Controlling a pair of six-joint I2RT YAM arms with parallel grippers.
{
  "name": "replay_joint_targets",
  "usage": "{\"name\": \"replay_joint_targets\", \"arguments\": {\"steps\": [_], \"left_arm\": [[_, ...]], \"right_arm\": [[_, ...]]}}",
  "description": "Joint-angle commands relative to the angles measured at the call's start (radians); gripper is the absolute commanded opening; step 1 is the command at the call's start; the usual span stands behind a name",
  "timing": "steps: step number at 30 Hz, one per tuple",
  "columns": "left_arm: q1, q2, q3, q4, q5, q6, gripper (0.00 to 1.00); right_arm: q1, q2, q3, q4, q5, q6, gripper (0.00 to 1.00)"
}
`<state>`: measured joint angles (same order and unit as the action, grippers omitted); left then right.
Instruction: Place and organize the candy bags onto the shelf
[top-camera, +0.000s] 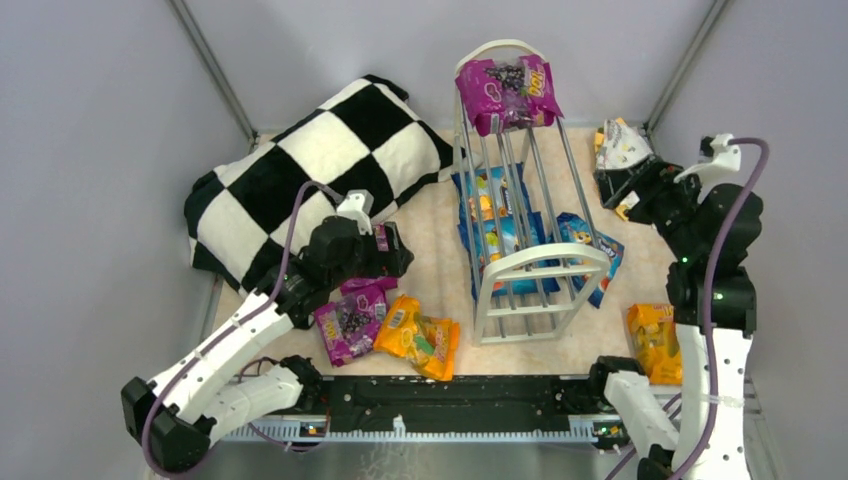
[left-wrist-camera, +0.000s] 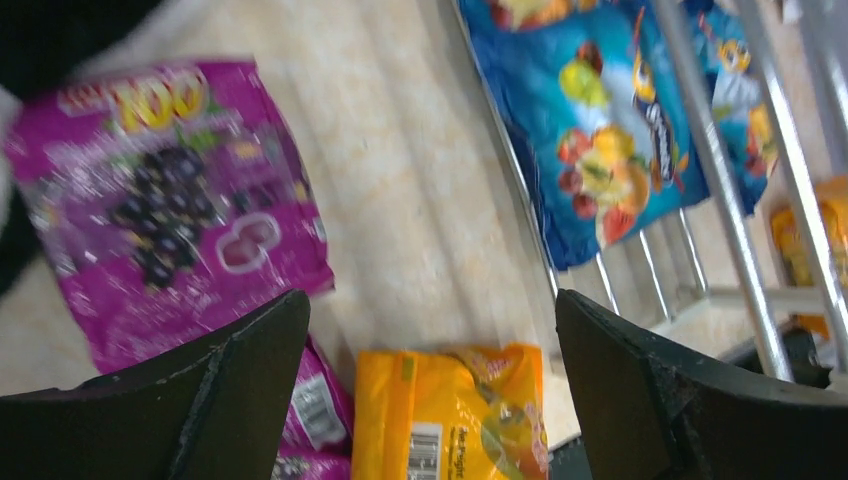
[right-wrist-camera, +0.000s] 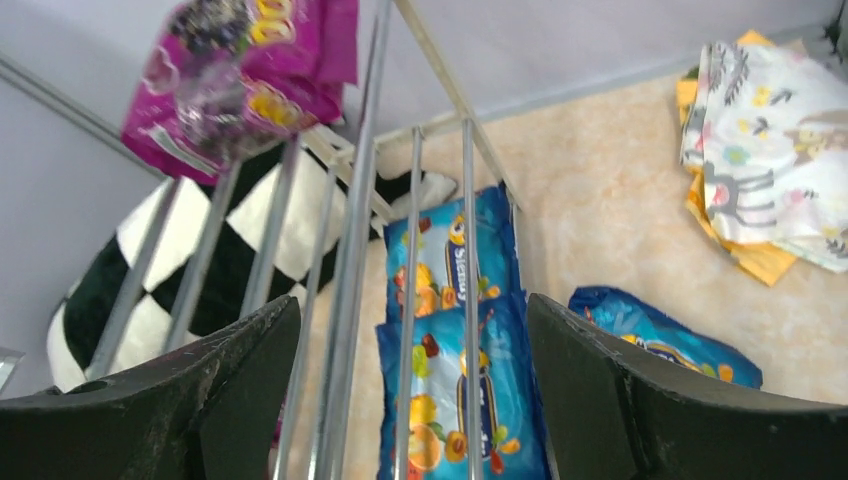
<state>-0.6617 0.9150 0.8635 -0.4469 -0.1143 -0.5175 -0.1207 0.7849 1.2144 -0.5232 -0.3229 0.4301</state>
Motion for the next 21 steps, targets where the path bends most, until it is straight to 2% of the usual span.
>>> {"name": "replay_joint_targets", "arguments": {"steps": [1,7,10,13,17,21], "left_arm": [[0.001,0.021,-0.051,-0.068,0.199,-0.123,0.99],[0.001,-0.032,-0.194,-0.049,0.289,-0.231,0.97],[0.001,-0.044,-0.257,-0.012,0.384,-0.243,0.95],[0.001,-0.027,-0.283,-0.034,0.44,-0.222,0.99],[-0.001,-0.03,-0.277,-0.116,0.4,-0.165,0.99],[-0.001,-0.007,-0.309,-0.043,0.516,-0.144,0.99]], "right_arm": [[0.08,-0.002,-0.072,-0.01,0.15,-0.055,0.84],[0.176,-0.032,-0.043,-0.023,0.192,-0.084,0.85],[0.186,-0.051,-0.048,-0.022,0.188,-0.081,0.86],[0.186,-0.068,-0.061,-0.018,0.17,-0.074,0.87],[0.187,-0.074,-0.065,-0.019,0.176,-0.071,0.88],[0.185,-0.057,-0.066,-0.013,0.182,-0.069,0.88]]}}
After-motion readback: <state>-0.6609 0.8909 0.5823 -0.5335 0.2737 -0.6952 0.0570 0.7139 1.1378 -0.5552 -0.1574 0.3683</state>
